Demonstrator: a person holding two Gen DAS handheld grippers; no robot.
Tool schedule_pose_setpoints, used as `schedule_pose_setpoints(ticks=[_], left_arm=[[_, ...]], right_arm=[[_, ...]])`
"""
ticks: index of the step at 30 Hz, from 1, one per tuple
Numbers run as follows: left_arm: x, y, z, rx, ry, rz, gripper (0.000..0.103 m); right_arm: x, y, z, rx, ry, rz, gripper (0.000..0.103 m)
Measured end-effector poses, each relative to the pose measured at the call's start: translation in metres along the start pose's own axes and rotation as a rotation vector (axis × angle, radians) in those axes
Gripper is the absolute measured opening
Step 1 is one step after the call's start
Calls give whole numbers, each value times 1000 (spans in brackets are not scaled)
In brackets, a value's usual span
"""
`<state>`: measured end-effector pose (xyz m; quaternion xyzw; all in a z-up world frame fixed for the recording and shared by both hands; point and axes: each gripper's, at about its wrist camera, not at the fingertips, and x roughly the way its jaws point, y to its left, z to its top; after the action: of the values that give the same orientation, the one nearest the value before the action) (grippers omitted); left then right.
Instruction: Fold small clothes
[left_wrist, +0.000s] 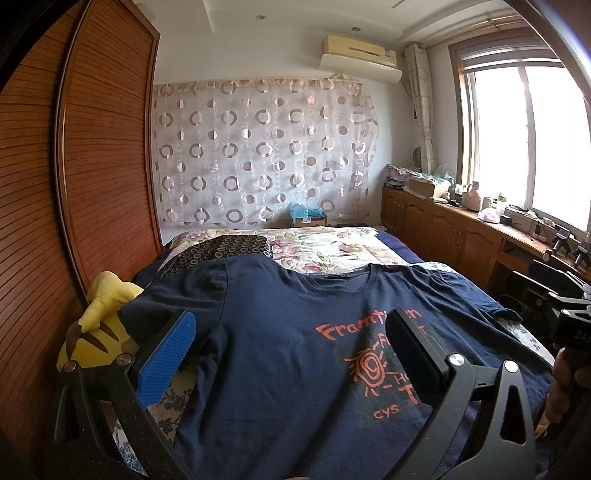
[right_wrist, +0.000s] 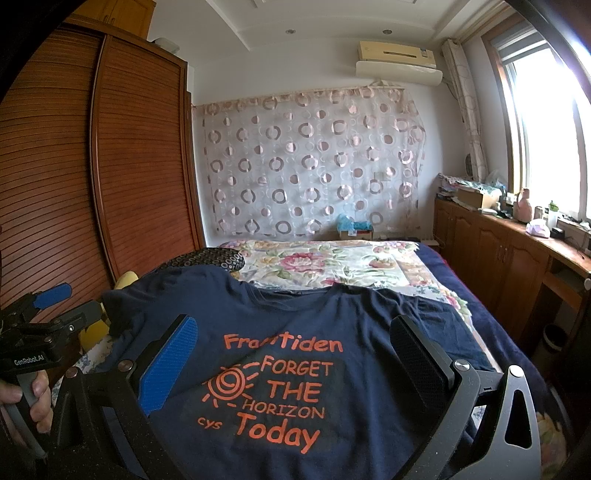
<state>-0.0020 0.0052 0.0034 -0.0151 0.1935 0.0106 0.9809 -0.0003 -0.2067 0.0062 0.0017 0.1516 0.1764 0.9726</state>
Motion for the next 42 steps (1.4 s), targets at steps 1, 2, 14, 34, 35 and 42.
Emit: schedule_pose_setpoints(ticks=[1, 2, 14, 34, 35, 42], left_arm=[[0, -1, 0, 1, 0, 0, 103], [0, -1, 0, 1, -1, 0, 103], [-6, 8, 19, 11, 24, 33, 103], [53, 93, -10, -28, 178, 110, 103], [55, 98, -12, -35, 186, 112, 103], [76, 133, -20, -39, 239, 131, 103]], right_arm=[[1, 0, 0, 0, 0, 0, 103], [0, 0, 0, 0, 0, 0, 103], [8, 3, -9, -18, 21, 44, 103], [34, 10, -5, -97, 98, 153, 103], [37, 10, -5, -105, 104, 161, 103], [51, 4, 3, -158, 138, 202, 103]])
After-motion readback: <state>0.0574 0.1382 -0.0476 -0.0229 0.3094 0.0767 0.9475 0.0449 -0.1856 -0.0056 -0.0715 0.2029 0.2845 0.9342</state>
